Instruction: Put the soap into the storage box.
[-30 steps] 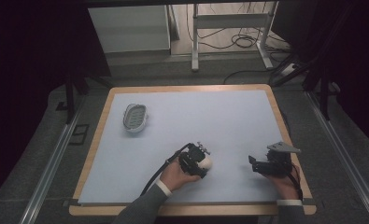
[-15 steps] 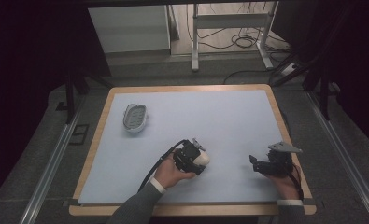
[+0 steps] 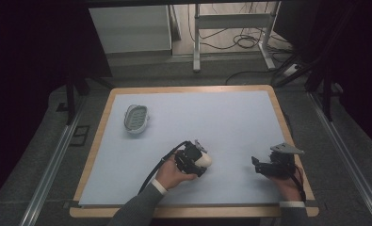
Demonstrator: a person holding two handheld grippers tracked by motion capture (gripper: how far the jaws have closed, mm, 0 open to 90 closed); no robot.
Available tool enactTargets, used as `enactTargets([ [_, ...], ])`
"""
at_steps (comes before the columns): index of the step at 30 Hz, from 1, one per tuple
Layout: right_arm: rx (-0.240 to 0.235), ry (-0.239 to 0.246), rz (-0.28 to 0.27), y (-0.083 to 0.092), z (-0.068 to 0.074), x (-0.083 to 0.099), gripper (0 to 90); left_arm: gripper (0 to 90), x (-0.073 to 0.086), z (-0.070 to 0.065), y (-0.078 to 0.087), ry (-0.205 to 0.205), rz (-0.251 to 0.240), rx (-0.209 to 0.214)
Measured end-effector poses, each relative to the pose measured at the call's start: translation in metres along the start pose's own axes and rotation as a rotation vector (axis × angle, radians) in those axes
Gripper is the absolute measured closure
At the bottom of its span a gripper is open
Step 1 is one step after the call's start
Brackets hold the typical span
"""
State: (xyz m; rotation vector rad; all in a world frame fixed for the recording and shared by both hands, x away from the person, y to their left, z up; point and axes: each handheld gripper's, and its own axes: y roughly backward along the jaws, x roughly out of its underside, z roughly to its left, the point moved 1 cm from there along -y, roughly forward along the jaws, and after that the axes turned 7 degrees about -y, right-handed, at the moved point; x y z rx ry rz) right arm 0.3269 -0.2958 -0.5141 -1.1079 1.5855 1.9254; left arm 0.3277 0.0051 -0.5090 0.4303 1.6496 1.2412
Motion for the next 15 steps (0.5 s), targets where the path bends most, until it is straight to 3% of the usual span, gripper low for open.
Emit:
enactTargets([
  [10, 0.002, -0.005, -0.004, 0.0005, -0.0008, -0.0001, 8.5, 48.8, -0.0036, -0.0061, -0.0101, -0.028, 0.046, -0.018],
  [15, 0.002, -0.004, -0.005, 0.0012, -0.0005, -0.0005, 8.5, 42.2, -0.0032, -0.0067, -0.0105, -0.022, 0.038, 0.003],
])
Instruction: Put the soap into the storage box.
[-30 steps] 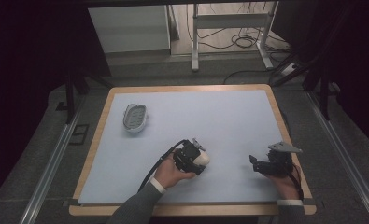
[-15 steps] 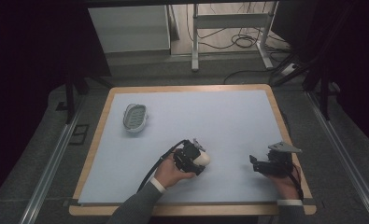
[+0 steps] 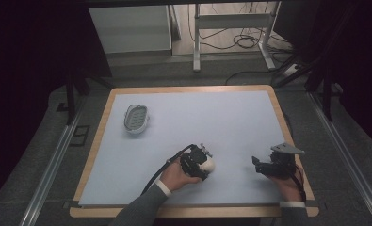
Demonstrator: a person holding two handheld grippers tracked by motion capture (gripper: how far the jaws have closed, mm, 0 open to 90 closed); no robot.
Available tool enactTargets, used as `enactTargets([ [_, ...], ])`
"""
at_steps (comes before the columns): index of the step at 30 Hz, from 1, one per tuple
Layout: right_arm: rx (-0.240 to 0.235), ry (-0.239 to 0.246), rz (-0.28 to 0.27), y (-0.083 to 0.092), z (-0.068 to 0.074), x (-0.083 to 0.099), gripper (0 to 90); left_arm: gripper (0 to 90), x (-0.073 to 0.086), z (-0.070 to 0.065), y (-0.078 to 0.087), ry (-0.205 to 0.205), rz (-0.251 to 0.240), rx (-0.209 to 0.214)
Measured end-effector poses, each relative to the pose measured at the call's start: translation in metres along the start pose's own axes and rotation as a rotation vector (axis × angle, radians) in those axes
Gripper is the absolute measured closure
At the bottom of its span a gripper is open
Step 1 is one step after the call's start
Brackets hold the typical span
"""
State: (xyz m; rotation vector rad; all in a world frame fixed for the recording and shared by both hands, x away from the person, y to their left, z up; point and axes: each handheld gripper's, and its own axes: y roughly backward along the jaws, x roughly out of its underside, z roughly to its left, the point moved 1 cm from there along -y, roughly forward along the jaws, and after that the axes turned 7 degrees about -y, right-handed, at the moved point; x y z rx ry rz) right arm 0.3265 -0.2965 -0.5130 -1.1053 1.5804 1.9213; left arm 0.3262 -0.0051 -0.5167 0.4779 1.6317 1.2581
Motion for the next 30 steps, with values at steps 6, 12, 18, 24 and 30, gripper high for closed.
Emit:
enactTargets([
  [6, 0.001, 0.0, 0.0, 0.0, 0.0, 0.0, 8.5, 49.0, 0.001, -0.001, 0.001, -0.016, 0.013, -0.017],
  [12, 0.002, 0.0, 0.0, 0.0, -0.001, 0.0, 8.5, 49.5, 0.002, 0.003, 0.003, -0.024, 0.018, 0.01],
  [18, 0.007, -0.008, -0.003, 0.001, -0.003, 0.0, 8.5, 49.6, 0.007, 0.014, 0.021, 0.004, -0.042, 0.02],
  [24, 0.007, -0.004, -0.004, 0.001, -0.002, 0.0, 8.5, 49.6, 0.013, 0.022, 0.042, 0.047, -0.124, 0.018],
  [30, 0.008, -0.005, -0.001, 0.0, -0.002, 0.0, 8.5, 49.6, 0.019, 0.034, 0.055, 0.076, -0.153, 0.004],
])
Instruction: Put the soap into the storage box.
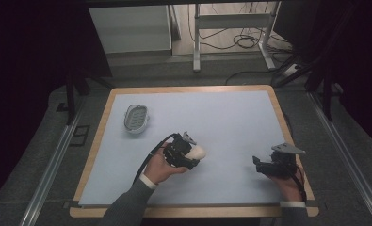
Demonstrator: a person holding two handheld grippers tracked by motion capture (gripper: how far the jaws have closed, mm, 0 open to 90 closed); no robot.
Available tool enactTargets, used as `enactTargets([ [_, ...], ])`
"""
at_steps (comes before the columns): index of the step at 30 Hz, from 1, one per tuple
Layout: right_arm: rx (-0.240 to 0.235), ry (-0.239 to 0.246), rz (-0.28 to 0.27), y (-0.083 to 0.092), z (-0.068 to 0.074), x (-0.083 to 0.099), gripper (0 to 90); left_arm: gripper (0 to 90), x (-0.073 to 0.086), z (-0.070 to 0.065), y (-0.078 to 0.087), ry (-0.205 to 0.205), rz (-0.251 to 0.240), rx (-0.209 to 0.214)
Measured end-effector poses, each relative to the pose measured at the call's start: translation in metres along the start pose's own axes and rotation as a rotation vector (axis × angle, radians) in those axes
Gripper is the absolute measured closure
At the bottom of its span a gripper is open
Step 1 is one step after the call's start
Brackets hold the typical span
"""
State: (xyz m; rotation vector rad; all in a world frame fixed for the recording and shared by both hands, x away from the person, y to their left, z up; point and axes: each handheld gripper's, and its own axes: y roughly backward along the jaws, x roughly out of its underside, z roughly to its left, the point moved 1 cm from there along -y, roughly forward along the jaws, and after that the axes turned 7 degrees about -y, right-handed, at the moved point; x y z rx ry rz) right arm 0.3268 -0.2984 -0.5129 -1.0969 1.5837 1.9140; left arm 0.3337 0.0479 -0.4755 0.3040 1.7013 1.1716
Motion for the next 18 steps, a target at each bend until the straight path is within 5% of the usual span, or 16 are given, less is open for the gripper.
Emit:
enactTargets([
  [18, 0.004, -0.002, 0.009, -0.002, -0.001, 0.002, 8.5, 49.6, 0.009, 0.026, 0.022, 0.039, -0.005, -0.05],
])
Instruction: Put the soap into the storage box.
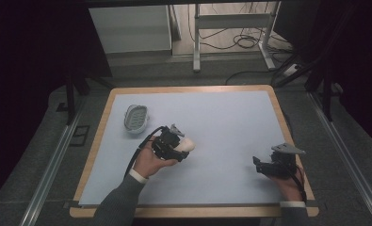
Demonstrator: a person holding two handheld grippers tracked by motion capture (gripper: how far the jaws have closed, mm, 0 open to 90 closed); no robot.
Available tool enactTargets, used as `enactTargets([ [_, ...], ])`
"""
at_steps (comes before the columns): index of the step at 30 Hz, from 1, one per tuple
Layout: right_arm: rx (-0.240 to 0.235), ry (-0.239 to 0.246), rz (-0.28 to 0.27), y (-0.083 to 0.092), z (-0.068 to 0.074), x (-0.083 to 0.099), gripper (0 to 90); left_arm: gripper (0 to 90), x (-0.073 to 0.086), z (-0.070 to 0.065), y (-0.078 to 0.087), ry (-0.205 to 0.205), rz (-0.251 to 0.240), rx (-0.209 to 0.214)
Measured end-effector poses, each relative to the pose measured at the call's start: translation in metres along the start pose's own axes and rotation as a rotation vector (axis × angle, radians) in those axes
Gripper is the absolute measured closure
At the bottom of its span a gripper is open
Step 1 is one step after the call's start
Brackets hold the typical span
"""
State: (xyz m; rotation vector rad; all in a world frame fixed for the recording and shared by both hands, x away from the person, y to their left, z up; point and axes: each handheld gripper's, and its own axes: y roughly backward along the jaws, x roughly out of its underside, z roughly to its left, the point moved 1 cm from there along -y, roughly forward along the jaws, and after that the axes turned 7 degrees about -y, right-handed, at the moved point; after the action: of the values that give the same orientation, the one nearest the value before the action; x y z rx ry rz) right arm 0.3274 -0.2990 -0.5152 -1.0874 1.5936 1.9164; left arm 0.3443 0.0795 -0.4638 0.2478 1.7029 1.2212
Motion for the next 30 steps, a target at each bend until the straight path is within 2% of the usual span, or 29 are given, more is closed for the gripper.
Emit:
enactTargets([
  [18, 0.005, -0.002, 0.01, -0.002, -0.001, 0.001, 8.5, 49.6, 0.011, 0.037, 0.022, 0.063, -0.006, -0.055],
  [30, 0.009, -0.008, 0.009, -0.002, -0.002, 0.002, 8.5, 49.6, 0.016, 0.054, 0.032, 0.085, -0.002, -0.082],
])
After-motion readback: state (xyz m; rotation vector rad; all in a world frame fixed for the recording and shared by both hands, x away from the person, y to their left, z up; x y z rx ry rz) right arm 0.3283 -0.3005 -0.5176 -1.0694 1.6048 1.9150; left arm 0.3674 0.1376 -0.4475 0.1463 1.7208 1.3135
